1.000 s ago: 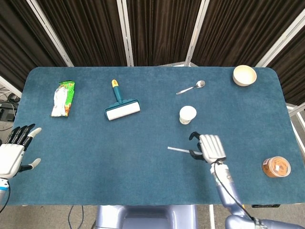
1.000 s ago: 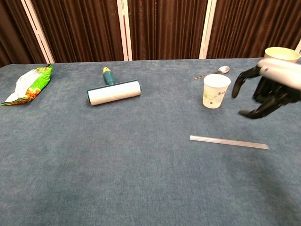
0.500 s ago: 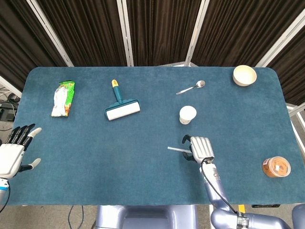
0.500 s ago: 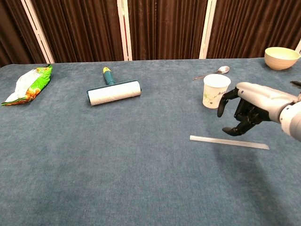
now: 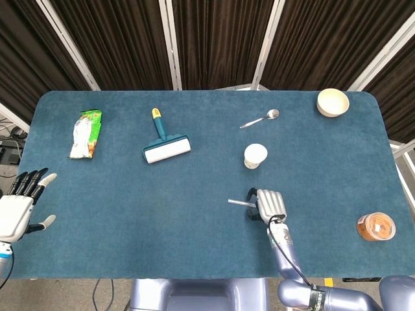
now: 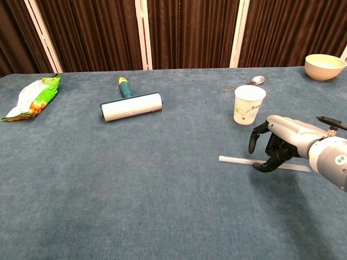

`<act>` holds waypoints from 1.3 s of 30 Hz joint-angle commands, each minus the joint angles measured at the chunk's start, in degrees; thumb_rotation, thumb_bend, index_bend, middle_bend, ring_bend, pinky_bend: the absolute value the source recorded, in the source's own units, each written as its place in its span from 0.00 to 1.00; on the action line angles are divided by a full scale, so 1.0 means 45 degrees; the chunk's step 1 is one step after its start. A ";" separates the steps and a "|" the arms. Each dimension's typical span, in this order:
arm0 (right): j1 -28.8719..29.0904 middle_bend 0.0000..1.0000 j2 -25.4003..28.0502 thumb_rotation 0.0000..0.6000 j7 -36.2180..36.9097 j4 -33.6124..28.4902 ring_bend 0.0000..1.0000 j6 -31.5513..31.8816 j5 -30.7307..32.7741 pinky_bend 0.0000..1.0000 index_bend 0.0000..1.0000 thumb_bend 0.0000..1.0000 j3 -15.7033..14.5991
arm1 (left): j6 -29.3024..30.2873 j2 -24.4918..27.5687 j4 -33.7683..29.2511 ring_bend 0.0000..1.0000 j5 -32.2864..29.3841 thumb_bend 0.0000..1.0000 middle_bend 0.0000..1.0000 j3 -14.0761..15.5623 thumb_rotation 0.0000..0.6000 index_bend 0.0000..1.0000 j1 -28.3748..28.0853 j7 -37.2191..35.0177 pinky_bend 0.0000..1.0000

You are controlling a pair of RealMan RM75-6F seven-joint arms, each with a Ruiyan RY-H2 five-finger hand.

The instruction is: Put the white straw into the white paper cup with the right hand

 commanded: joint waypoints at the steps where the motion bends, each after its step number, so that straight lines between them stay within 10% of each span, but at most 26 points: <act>1: 0.0046 1.00 -0.0194 1.00 0.0121 0.0267 0.94 -0.0028 0.0008 0.93 0.47 0.30 0.0034 | 0.0001 0.0004 0.0005 0.00 0.0002 0.24 0.00 0.0005 1.00 0.12 0.0003 -0.0003 0.00; 39: 0.0201 1.00 -0.0795 1.00 0.0401 0.1753 0.94 -0.0598 0.0577 0.93 0.54 0.34 0.0222 | -0.0007 0.0008 0.0009 0.00 0.0001 0.24 0.00 0.0002 1.00 0.12 -0.0010 -0.0013 0.00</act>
